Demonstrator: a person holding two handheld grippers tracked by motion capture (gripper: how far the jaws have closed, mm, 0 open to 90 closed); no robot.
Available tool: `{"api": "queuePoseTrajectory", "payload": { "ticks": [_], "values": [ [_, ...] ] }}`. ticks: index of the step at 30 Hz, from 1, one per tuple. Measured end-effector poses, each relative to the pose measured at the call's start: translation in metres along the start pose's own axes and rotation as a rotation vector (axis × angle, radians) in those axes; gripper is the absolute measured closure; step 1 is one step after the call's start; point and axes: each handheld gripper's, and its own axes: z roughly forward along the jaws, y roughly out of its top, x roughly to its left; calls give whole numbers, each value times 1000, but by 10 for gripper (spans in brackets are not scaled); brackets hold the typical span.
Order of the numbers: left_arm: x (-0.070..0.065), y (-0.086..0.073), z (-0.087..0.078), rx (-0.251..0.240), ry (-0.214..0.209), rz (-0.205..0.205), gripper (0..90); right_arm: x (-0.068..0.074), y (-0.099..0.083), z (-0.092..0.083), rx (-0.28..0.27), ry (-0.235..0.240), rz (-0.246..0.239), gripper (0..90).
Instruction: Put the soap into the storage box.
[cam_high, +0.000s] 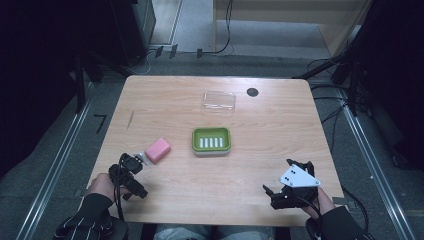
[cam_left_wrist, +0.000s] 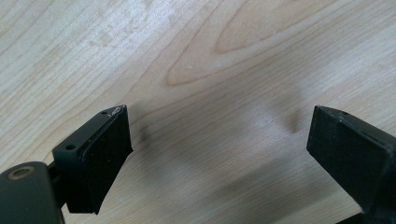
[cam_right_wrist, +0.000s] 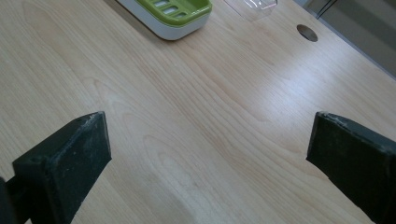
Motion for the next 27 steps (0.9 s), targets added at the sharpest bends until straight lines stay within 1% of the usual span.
{"api": "queuePoseTrajectory", "payload": {
  "ticks": [2, 10, 12, 16, 17, 18, 19, 20, 21, 23, 25, 27],
  "values": [
    [0, -1, 0, 2, -6, 1, 71, 0, 1, 1, -5, 3, -2, 0],
    [1, -5, 1, 5, -7, -7, 71, 1, 4, 5, -4, 15, -12, 0],
    [1, -5, 1, 6, -3, -2, 71, 1, 4, 5, -2, 17, -15, 0],
    [0, -3, 0, 6, 0, 2, 70, 1, 4, 6, -2, 18, -16, 0],
    [-1, -2, -1, 5, 6, 12, 70, 1, 4, 6, -4, 19, -15, 0],
    [-1, -1, -1, -3, 7, 11, 70, 1, 4, 6, -3, 21, -17, 0],
    [-1, 1, -3, 2, 10, 14, 70, 1, 4, 6, -2, 20, -17, 0],
    [-2, 1, -3, -9, 2, 10, 70, 1, 4, 6, -2, 21, -17, 0],
    [-1, 2, -4, -14, 1, 14, 70, 1, 4, 6, -2, 22, -17, 0],
    [-2, 3, -5, -14, 8, 12, 70, 1, 4, 6, -2, 23, -17, 0],
    [-1, 4, -5, -15, 3, 17, 70, 1, 5, 6, 0, 22, -16, 0],
    [-1, 5, -5, -18, 7, 18, 70, 2, 5, 7, 1, 24, -19, 0]
  ]
}}
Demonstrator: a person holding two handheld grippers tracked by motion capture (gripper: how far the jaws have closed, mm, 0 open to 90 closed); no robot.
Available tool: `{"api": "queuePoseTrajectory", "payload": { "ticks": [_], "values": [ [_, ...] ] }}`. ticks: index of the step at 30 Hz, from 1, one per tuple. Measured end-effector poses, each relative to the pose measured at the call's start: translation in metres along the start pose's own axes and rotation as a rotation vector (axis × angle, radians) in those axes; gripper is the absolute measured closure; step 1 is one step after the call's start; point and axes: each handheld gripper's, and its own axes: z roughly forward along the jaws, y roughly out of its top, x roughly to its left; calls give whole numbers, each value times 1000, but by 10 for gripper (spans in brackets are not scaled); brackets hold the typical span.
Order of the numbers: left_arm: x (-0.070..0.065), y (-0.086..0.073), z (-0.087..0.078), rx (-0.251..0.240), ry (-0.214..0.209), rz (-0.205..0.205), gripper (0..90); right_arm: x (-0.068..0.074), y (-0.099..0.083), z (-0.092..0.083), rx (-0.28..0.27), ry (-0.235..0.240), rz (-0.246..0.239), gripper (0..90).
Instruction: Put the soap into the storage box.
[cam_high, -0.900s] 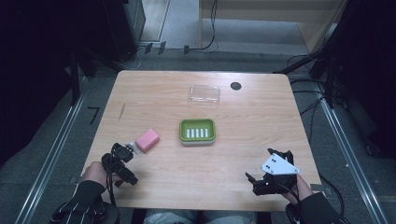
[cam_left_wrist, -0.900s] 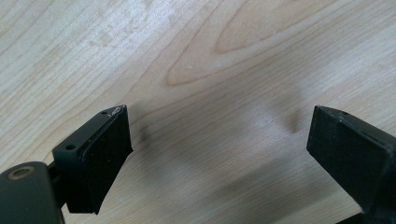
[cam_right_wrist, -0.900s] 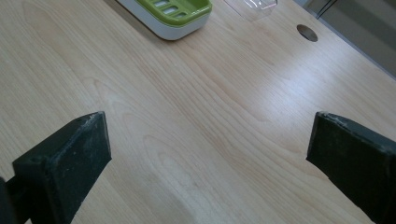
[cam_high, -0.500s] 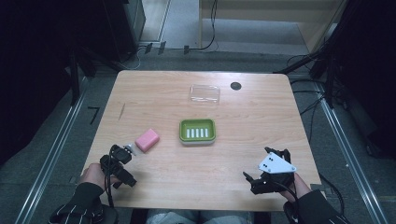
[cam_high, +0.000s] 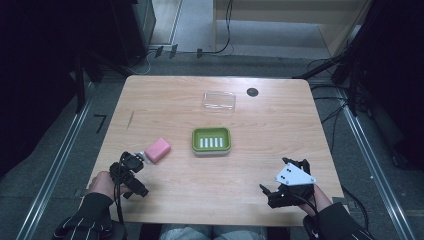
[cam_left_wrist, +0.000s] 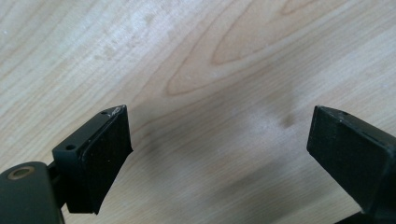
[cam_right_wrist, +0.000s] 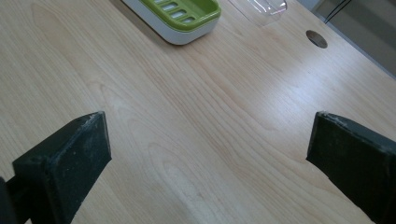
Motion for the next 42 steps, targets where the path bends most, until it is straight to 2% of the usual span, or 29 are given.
{"api": "queuePoseTrajectory", "payload": {
  "ticks": [10, 16, 21, 26, 32, 38, 42],
  "values": [
    [4, 12, -4, -42, -3, -40, 50, 1, 2, 2, 2, 11, -18, 0],
    [6, 16, -4, -40, -12, -31, 27, 1, 2, 3, 3, 9, -19, 0],
    [12, 21, -5, -62, -16, -29, 25, 1, 2, 4, 16, 13, -23, 0],
    [18, 30, -9, -97, -7, -31, 18, 2, 0, 2, 23, 15, -21, 0],
    [20, 39, -10, -96, -7, -18, 13, 2, 0, 2, 27, 15, -24, 0],
    [23, 49, -14, -127, -21, -13, 5, 1, 0, 2, 27, 13, -20, 0],
    [24, 56, -14, -129, -26, -3, 0, 1, 0, 2, 27, 16, -24, 0]
  ]
}}
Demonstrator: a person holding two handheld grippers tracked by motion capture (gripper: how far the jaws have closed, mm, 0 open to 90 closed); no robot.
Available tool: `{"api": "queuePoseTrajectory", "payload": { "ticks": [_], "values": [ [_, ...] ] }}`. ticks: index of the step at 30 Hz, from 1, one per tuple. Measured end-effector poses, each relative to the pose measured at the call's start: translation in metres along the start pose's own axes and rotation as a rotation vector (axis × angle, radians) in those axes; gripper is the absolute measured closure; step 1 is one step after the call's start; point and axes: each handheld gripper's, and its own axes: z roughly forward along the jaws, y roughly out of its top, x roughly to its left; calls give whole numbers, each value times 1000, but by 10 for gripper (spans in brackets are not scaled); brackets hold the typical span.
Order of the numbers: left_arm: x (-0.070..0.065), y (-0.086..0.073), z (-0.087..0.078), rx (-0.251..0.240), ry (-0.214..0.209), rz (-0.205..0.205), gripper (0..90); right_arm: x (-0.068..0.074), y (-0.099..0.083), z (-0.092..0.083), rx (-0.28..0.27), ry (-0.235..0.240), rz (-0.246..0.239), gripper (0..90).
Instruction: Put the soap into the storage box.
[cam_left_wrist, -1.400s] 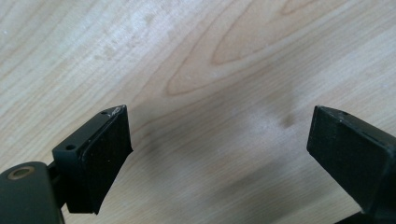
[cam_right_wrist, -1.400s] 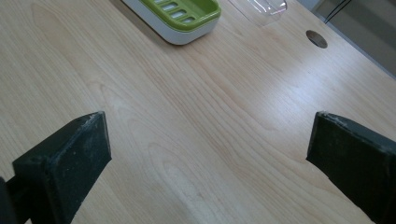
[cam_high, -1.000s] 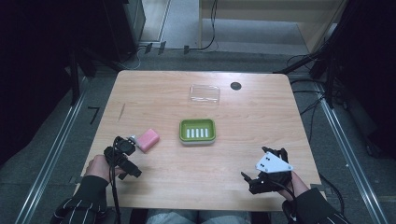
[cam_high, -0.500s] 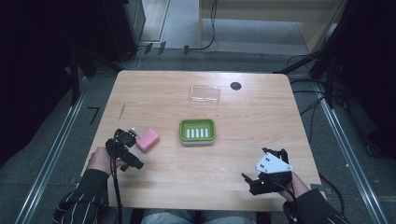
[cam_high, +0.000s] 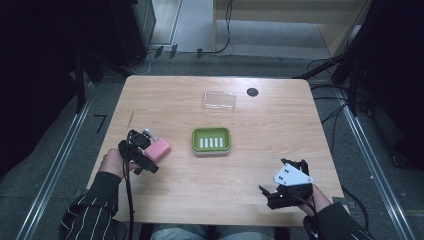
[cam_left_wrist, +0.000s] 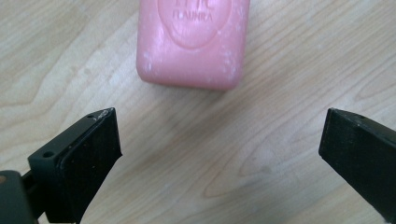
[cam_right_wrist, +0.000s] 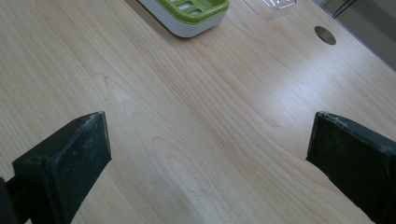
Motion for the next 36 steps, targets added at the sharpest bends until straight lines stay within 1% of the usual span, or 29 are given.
{"api": "queuePoseTrajectory", "payload": {
  "ticks": [3, 4, 6, 8, 10, 11, 12, 14, 15, 21, 23, 26, 29, 32, 33, 36],
  "values": [
    [1, 3, 0, -4, -7, -3, 0, 0, 0, 0, 1, -3, 5, 0],
    [2, 5, 0, -5, -6, 4, 0, 0, 0, 0, 3, -3, 7, 0],
    [2, 7, 1, -9, -17, 0, 0, 0, -1, -1, 4, -4, 6, 0],
    [2, 10, 2, -5, -18, 5, 0, 0, -1, -1, 2, -4, 0, 0],
    [2, 12, 3, -8, -21, 5, 0, 0, -2, -2, 4, -7, 9, 0],
    [2, 15, 3, -5, -18, 17, 0, 0, -2, -2, 4, -8, 9, 0],
    [1, 17, 4, -3, -23, 22, 0, 0, -3, -3, 3, -11, 9, 0],
    [1, 18, 5, -1, -18, 23, 0, 0, -2, -3, 5, -9, 9, 0],
    [2, 21, 7, 9, -19, 32, 0, 0, -2, -3, 6, -9, 9, 0],
    [5, 30, 10, 13, -15, 35, 0, 0, -2, -2, 6, -11, 10, 0],
    [7, 34, 12, 27, -15, 36, 0, 0, -2, -2, 6, -10, 7, 0],
    [9, 37, 14, 31, -14, 35, 0, 0, -2, -2, 6, -9, 4, 0],
    [11, 42, 17, 40, -7, 41, 0, 0, -3, -3, 2, -10, 6, 0],
    [9, 48, 20, 51, -8, 53, 1, 0, -3, -3, 1, -12, 7, 0],
    [9, 49, 21, 55, -7, 56, 4, 0, -3, -3, 4, -12, 7, 0],
    [11, 52, 23, 67, -4, 56, 54, 0, -2, -2, 4, -13, 5, 0]
  ]
}}
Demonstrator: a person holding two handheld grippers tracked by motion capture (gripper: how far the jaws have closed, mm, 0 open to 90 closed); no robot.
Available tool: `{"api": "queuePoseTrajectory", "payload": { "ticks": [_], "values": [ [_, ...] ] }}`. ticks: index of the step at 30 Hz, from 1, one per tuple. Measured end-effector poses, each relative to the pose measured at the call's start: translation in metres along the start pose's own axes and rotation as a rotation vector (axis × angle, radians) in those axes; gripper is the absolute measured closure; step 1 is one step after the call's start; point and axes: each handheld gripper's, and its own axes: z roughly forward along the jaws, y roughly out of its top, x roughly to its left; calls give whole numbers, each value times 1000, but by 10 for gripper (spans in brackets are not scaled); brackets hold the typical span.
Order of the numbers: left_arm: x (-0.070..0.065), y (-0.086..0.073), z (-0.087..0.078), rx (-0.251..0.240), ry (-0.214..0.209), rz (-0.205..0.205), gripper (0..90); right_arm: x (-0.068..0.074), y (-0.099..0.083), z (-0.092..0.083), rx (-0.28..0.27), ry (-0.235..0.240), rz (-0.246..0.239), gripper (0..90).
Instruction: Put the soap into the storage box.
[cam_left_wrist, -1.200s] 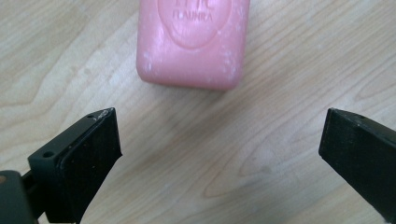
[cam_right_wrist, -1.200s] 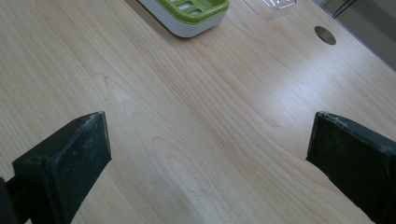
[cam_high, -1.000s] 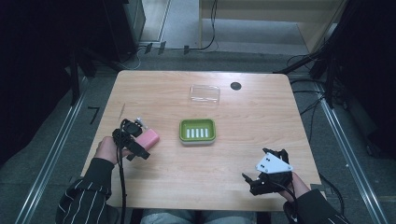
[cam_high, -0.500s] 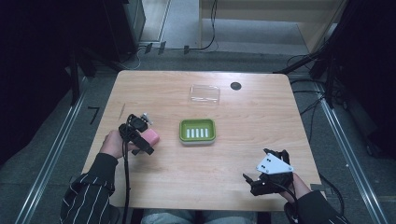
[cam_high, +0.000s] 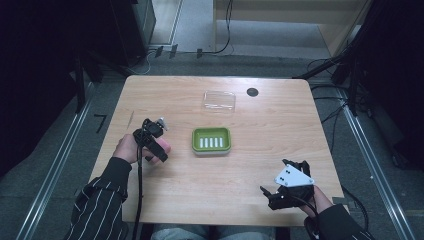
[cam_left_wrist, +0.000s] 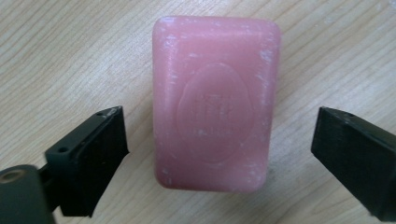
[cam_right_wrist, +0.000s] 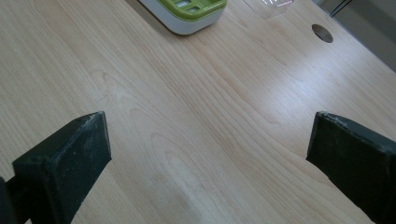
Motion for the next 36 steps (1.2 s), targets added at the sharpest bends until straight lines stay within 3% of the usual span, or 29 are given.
{"api": "queuePoseTrajectory", "payload": {
  "ticks": [3, 18, 36],
  "values": [
    [0, 1, 1, 7, 6, -6, 151, 0, 0, 0, 1, 3, -1, 0],
    [-3, 7, 8, 16, 36, 2, 369, 0, 0, 0, -4, 5, -2, 0],
    [-7, 7, 6, 18, 35, 28, 386, 0, 0, 0, 0, 5, -5, 0]
  ]
}}
